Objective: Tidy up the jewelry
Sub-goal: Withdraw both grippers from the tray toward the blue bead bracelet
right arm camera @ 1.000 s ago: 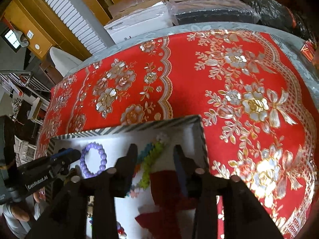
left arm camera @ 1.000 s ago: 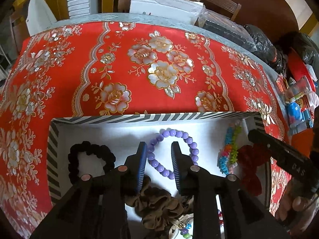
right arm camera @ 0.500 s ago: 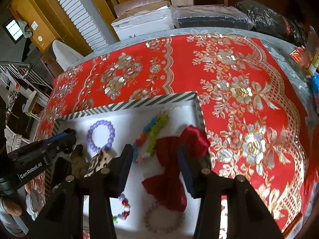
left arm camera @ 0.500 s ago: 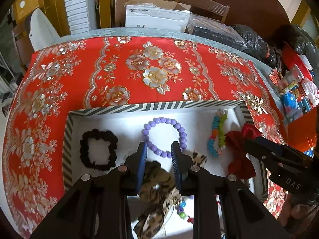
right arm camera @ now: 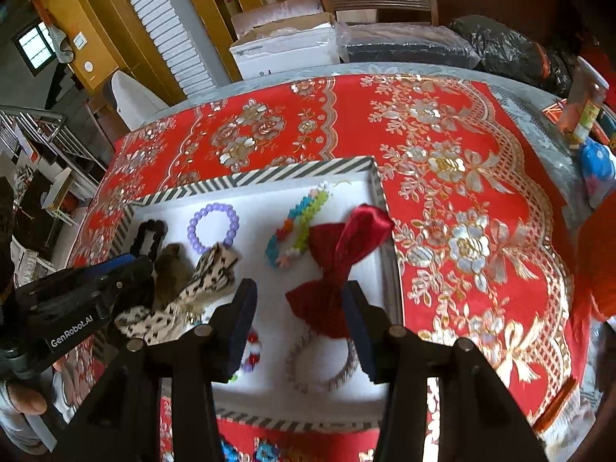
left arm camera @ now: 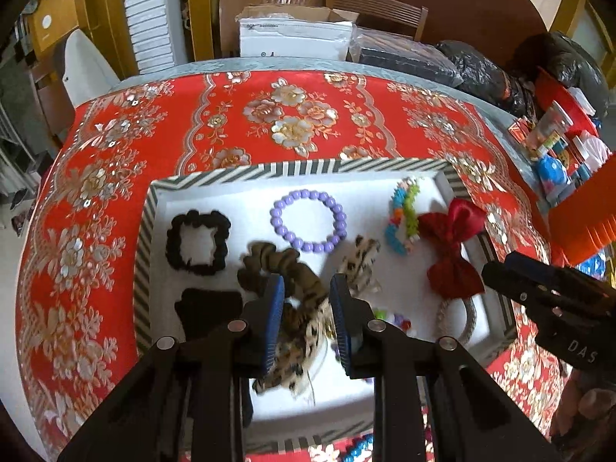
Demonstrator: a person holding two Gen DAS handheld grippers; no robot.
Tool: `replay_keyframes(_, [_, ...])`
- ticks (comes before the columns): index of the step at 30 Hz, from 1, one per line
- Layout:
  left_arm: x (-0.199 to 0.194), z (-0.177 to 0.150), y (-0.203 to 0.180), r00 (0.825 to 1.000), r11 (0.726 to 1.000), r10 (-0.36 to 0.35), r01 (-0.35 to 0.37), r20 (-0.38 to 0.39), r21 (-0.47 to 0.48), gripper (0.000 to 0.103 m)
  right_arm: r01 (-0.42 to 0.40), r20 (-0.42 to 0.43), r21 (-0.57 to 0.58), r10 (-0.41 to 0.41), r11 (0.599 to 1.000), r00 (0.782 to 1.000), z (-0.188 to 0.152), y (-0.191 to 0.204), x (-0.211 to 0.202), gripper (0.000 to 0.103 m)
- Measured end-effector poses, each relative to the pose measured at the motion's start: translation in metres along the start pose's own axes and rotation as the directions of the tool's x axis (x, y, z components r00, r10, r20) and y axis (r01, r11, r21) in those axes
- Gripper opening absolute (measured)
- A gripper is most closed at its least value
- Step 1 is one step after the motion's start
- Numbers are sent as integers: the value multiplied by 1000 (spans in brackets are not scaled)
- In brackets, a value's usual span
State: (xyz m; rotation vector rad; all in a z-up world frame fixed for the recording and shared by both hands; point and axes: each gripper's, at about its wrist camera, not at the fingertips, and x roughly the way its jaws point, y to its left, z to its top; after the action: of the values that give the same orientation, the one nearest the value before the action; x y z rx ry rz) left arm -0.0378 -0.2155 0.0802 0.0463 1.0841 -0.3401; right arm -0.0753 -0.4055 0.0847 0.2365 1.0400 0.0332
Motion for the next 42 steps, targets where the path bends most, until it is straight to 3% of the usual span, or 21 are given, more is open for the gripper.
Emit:
replay_keyframes(15, [-36, -61, -13, 1000, 1000, 19, -19, 6, 24, 16, -12, 16, -10, 12, 1000, 1000, -58, 1, -42, 49])
replay_keyframes(23, [-52, -95, -12, 1000, 1000, -9, 9, -23, 3, 16, -12, -11, -36, 12, 999, 1000, -101, -7, -59, 49])
replay_keyframes(32, [-37, -135, -9, 992, 998, -48, 44, -118, -33, 16, -17, -99, -51, 12, 999, 995, -144, -19, -39, 49])
replay_keyframes(42, [-20, -148, -13, 987, 996, -58, 48, -149, -68, 17, 16, -111, -88, -26, 996, 993, -149, -19, -19, 49])
